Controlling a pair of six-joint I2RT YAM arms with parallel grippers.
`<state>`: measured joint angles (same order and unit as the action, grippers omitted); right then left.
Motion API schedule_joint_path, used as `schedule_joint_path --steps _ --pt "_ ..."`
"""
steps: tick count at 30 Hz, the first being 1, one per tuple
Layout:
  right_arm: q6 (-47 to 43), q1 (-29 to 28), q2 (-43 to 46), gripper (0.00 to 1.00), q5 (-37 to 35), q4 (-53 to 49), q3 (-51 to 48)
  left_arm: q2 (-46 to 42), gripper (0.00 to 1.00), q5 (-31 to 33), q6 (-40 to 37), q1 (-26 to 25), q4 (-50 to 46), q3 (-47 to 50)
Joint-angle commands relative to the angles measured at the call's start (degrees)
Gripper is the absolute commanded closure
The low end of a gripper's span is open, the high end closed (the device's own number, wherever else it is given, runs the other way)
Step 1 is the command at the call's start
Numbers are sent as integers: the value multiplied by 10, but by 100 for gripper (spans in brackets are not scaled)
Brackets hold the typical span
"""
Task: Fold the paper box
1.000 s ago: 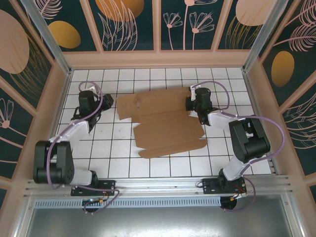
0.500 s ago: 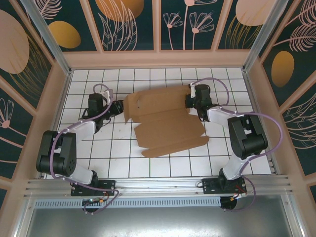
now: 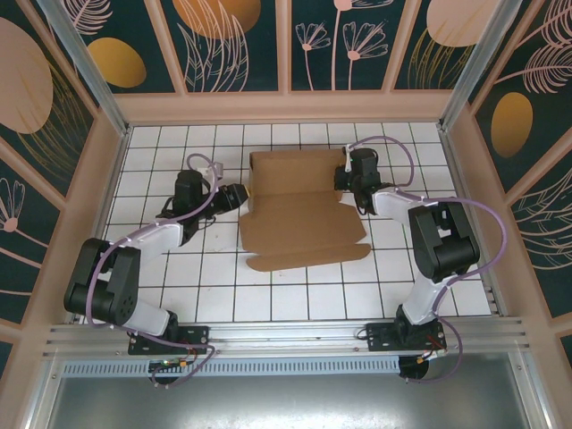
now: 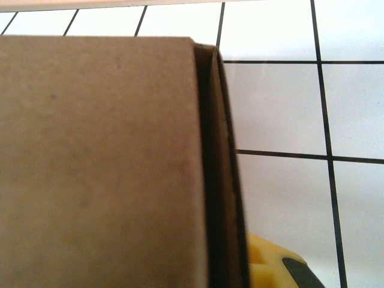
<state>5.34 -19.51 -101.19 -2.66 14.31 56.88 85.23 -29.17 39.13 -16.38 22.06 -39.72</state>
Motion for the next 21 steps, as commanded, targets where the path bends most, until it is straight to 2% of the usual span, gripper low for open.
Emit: schedule_joint_path --steps 1,4,13,21 --pt "31 -22 -9 100 -17 -24 -11 -5 63 44 -7 -20 -1 -5" --pt "21 -34 16 100 -19 24 -47 18 63 63 -15 -22 6 -17" --pt "-20 -50 71 100 -29 68 -107 49 59 157 -123 -22 -33 -62" --pt "-42 -74 71 100 -51 63 -107 61 48 131 -201 -24 -20 -79"
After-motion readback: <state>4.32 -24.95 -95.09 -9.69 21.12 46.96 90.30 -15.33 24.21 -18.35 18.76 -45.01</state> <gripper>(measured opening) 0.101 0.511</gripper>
